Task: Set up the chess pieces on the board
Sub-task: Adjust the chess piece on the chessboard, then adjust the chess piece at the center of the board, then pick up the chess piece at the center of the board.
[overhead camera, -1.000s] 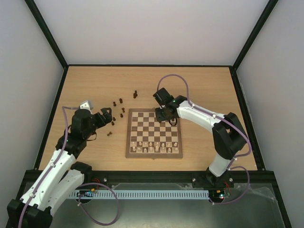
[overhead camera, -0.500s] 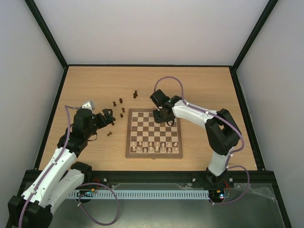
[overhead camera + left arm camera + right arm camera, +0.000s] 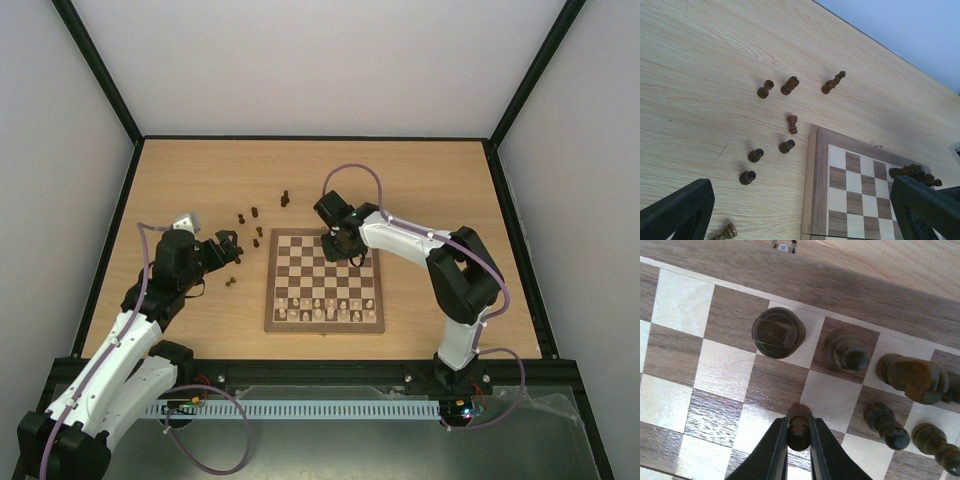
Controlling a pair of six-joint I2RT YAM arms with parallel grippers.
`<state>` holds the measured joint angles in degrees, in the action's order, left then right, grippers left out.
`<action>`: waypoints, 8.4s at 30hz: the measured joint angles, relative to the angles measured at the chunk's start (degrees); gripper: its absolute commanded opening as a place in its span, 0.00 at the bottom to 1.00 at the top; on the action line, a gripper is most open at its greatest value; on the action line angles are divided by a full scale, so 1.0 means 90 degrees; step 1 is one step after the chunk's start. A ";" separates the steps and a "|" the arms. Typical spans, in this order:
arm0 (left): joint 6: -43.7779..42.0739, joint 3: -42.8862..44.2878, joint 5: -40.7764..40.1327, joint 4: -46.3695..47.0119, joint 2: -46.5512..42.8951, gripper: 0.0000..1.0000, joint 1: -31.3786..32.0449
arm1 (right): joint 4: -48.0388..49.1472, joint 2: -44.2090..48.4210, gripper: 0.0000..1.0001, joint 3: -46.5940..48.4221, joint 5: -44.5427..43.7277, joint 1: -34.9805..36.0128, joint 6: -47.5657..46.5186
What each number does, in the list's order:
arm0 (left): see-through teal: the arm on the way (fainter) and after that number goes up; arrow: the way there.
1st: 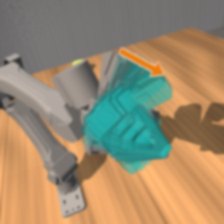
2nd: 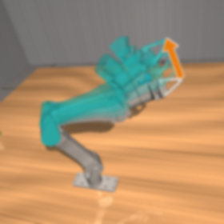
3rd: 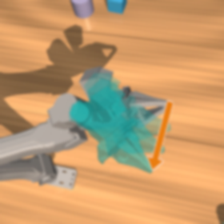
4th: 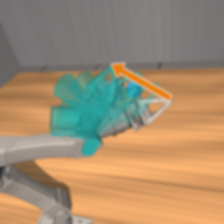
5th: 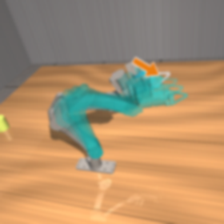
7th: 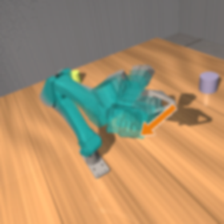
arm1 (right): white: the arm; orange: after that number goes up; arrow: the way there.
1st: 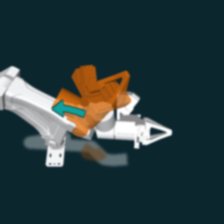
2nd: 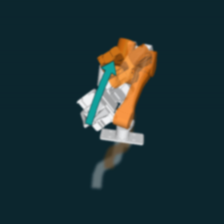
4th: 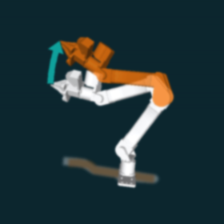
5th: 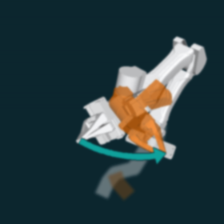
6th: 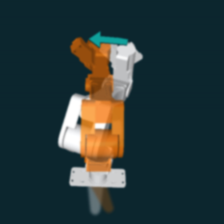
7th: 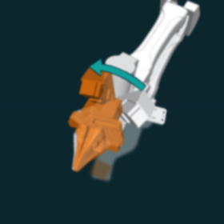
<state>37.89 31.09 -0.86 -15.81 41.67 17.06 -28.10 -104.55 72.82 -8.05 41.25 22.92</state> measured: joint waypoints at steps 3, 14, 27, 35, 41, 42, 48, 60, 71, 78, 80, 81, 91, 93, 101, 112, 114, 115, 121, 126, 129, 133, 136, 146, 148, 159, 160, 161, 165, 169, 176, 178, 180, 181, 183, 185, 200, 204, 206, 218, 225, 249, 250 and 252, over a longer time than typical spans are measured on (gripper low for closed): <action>0.0000 0.0000 0.0000 0.0000 -0.0002 1.00 0.0000 | -0.0005 0.0000 0.09 0.0002 -0.0073 0.0000 0.0002; 0.0000 0.0000 0.0000 0.0000 -0.0005 1.00 0.0000 | -0.0034 -0.0121 0.09 0.0168 -0.0510 0.0000 0.0002; 0.0000 0.0000 0.0000 0.0000 -0.0005 0.99 0.0000 | -0.0032 -0.0170 0.10 0.0182 -0.0595 -0.0005 0.0005; 0.0000 0.0000 0.0000 0.0000 -0.0005 0.99 0.0000 | -0.0032 -0.0170 0.10 0.0180 -0.0597 -0.0005 0.0005; 0.0000 0.0000 0.0000 0.0000 -0.0005 1.00 0.0000 | -0.0024 -0.0143 0.11 0.0126 -0.0617 -0.0005 0.0007; 0.0000 0.0000 0.0000 0.0000 -0.0005 0.99 0.0000 | -0.0019 -0.0134 0.10 0.0114 -0.0619 -0.0005 0.0007; 0.0000 0.0000 0.0000 0.0000 -0.0005 0.99 0.0000 | 0.0000 -0.0087 0.13 0.0056 -0.0639 -0.0005 0.0024; 0.0002 0.0000 -0.0002 0.0000 -0.0007 1.00 0.0000 | -0.0012 -0.0007 0.43 -0.0029 -0.0325 -0.0017 0.0022; 0.0005 0.0000 -0.0002 0.0002 -0.0005 0.99 0.0000 | 0.0010 0.1214 0.53 0.0039 0.0289 -0.0017 0.0000; 0.0056 -0.0041 0.0051 0.0117 0.0000 1.00 0.0000 | -0.0189 0.1069 0.75 0.1282 0.0369 -0.0017 -0.0027; 0.0097 -0.0073 0.0131 0.0192 0.0015 0.99 0.0000 | -0.0291 0.0680 0.80 0.2057 0.0374 -0.0017 -0.0066; 0.0114 -0.0083 0.0175 0.0206 0.0029 0.99 0.0000 | -0.0369 0.0418 0.82 0.2545 0.0384 -0.0019 -0.0083; 0.0121 -0.0100 0.0262 0.0146 -0.0100 0.99 0.0000 | -0.1056 -0.2992 0.70 0.6747 0.0495 -0.0126 -0.0294; 0.0121 -0.0100 0.0262 0.0100 -0.0221 0.99 0.0000 | -0.1081 -0.3407 0.67 0.6834 0.0464 -0.0158 -0.0330; 0.0119 -0.0100 0.0265 0.0078 -0.0340 0.99 0.0000 | -0.0896 -0.4267 0.58 0.6856 0.0340 -0.0216 -0.0410; 0.0097 -0.0102 0.0265 0.0078 -0.0347 0.99 0.0000 | -0.0240 -0.4794 0.51 0.6868 0.0255 -0.0313 -0.0240; 0.0092 -0.0102 0.0265 0.0080 -0.0347 1.00 0.0000 | -0.0124 -0.4826 0.50 0.6868 0.0270 -0.0342 -0.0199; 0.0090 -0.0102 0.0262 0.0080 -0.0347 1.00 0.0000 | -0.0078 -0.4828 0.50 0.6868 0.0279 -0.0359 -0.0185; 0.0070 -0.0104 0.0262 0.0085 -0.0328 0.99 0.0000 | 0.0158 -0.4835 0.48 0.6931 0.0376 -0.0430 -0.0090; 0.0068 -0.0107 0.0262 0.0085 -0.0318 0.99 0.0000 | 0.0282 -0.4852 0.40 0.6965 0.0410 -0.0471 -0.0019; 0.0068 -0.0107 0.0262 0.0085 -0.0318 1.00 0.0000 | 0.0301 -0.4898 0.38 0.7028 0.0444 -0.0493 0.0029; 0.0068 -0.0117 0.0262 0.0107 -0.0279 0.99 0.0000 | 0.0299 -0.4959 0.35 0.7045 0.0483 -0.0493 0.0034; 0.0068 -0.0138 0.0262 0.0107 -0.0236 1.00 0.0000 | 0.0296 -0.5020 0.31 0.7045 0.0529 -0.0493 0.0032; 0.0068 -0.0204 0.0262 0.0143 -0.0221 0.99 0.0000 | 0.0250 -0.5066 0.22 0.7045 0.0476 -0.0493 -0.0002; 0.0068 -0.0214 0.0262 0.0141 -0.0221 1.00 0.0000 | 0.0238 -0.5066 0.21 0.7045 0.0415 -0.0493 -0.0015; 0.0068 -0.0214 0.0265 0.0146 -0.0219 0.99 0.0000 | 0.0100 -0.5064 0.16 0.7043 -0.0073 -0.0493 -0.0073; 0.0068 -0.0214 0.0265 0.0146 -0.0219 1.00 0.0000 | 0.0083 -0.5064 0.16 0.7043 -0.0136 -0.0493 -0.0078; 0.0068 -0.0214 0.0265 0.0146 -0.0219 0.99 0.0000 | 0.0061 -0.5064 0.16 0.7038 -0.0202 -0.0493 -0.0090; 0.0068 -0.0214 0.0265 0.0146 -0.0219 1.00 0.0000 | -0.0032 -0.5025 0.16 0.6977 -0.0549 -0.0493 -0.0131; 0.0068 -0.0214 0.0265 0.0146 -0.0219 1.00 0.0000 | -0.0119 -0.4957 0.16 0.6868 -0.0930 -0.0493 -0.0180; 0.0068 -0.0216 0.0265 0.0143 -0.0231 1.00 0.0000 | -0.0160 -0.4879 0.16 0.6681 -0.1433 -0.0498 -0.0194; 0.0068 -0.0216 0.0267 0.0143 -0.0248 0.99 0.0000 | -0.0163 -0.4811 0.16 0.6560 -0.1464 -0.0520 -0.0187; 0.0068 -0.0216 0.0267 0.0146 -0.0265 1.00 0.0000 | -0.0141 -0.4682 0.16 0.6339 -0.1450 -0.0568 -0.0163; 0.0068 -0.0216 0.0267 0.0143 -0.0265 0.99 0.0000 | -0.0114 -0.4602 0.16 0.6198 -0.1423 -0.0610 -0.0153; 0.0068 -0.0216 0.0267 0.0143 -0.0265 1.00 0.0000 | -0.0104 -0.4461 0.15 0.5960 -0.1413 -0.0709 -0.0126; 0.0068 -0.0216 0.0267 0.0146 -0.0265 0.99 0.0000 | -0.0114 -0.4415 0.15 0.5831 -0.1498 -0.0797 -0.0121; 0.0068 -0.0216 0.0294 0.0143 -0.0262 0.99 0.0000 | 0.0010 -0.3779 0.21 0.4571 -0.1384 -0.1302 -0.0070; 0.0068 -0.0216 0.0311 0.0146 -0.0262 1.00 0.0000 | 0.0017 -0.3679 0.30 0.4532 -0.1219 -0.1382 -0.0075; 0.0068 -0.0216 0.0316 0.0143 -0.0262 1.00 0.0000 | 0.0017 -0.3667 0.31 0.4532 -0.1163 -0.1411 -0.0073; 0.0068 -0.0250 0.0357 0.0141 -0.0270 1.00 0.0000 | 0.0022 -0.3245 0.31 0.4027 -0.0979 -0.1421 -0.0066; 0.0068 -0.0250 0.0384 0.0148 -0.0272 1.00 0.0000 | 0.0114 -0.2727 0.27 0.3665 -0.0923 -0.1421 -0.0044; 0.0070 -0.0342 0.0408 0.0151 -0.0335 1.00 0.0000 | 0.0153 -0.2900 0.13 0.3786 -0.0554 -0.1421 -0.0046; 0.0070 -0.0342 0.0408 0.0151 -0.0335 0.99 0.0000 | 0.0148 -0.2902 0.12 0.3801 -0.0546 -0.1421 -0.0044; 0.0070 -0.0342 0.0408 0.0151 -0.0333 1.00 0.0000 | 0.0151 -0.2902 0.10 0.3832 -0.0537 -0.1421 -0.0046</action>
<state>38.52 28.01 2.81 -14.46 38.68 17.06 -26.74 -130.67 107.31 -12.88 28.47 22.50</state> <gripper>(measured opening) 0.994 0.129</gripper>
